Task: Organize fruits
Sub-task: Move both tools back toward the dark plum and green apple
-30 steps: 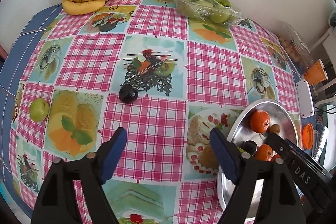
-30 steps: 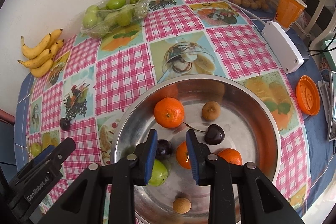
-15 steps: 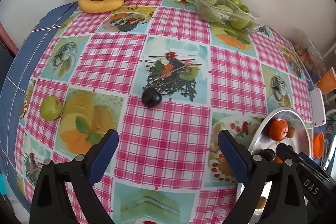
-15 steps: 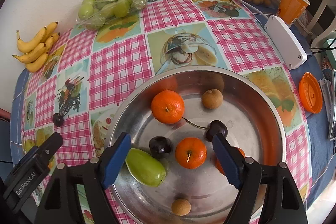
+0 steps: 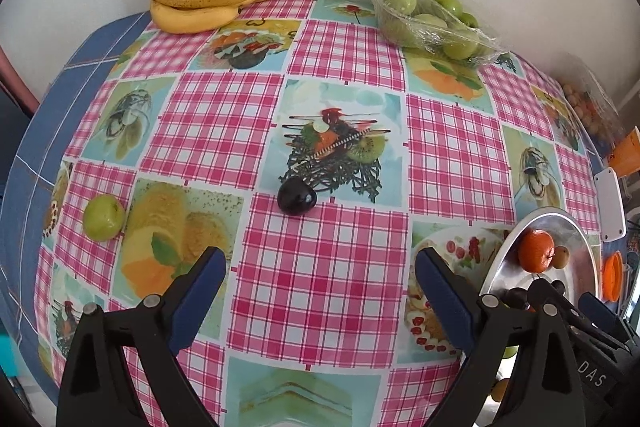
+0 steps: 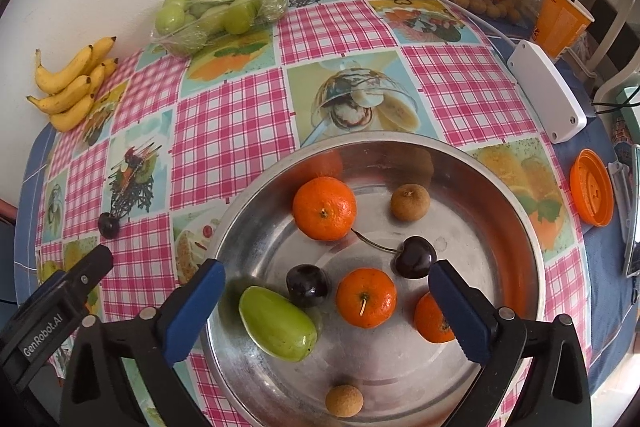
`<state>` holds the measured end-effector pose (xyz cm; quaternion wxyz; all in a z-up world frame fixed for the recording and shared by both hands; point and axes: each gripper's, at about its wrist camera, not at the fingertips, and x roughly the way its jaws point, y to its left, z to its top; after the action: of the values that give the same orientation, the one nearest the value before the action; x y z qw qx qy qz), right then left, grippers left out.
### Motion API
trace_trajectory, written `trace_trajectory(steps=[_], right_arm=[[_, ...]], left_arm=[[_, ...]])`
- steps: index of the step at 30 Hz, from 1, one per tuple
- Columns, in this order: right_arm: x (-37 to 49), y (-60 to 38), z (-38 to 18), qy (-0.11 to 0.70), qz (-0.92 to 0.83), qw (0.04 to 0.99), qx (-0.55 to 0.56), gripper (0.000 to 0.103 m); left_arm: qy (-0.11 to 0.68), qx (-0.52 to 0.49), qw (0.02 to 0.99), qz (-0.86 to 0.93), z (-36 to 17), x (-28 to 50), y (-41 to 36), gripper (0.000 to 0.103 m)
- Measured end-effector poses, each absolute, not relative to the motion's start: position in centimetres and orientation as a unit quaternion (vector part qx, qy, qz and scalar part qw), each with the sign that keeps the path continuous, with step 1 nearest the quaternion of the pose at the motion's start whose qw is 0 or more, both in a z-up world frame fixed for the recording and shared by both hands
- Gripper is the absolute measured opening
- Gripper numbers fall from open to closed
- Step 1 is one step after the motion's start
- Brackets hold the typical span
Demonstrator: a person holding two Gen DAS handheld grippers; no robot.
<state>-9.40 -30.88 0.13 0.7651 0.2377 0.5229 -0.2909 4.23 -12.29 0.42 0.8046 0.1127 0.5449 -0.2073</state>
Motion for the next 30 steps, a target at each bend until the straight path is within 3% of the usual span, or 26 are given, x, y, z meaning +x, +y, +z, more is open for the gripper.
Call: trace_trajectory(steps=[30], right_arm=[[-6.9, -26.8, 0.4, 0.489, -0.227, 0.814, 0.216, 0.103]], left_arm=[[0.509, 0.111, 0.837, -0.167, 1.6, 8.8, -5.5, 0.096]])
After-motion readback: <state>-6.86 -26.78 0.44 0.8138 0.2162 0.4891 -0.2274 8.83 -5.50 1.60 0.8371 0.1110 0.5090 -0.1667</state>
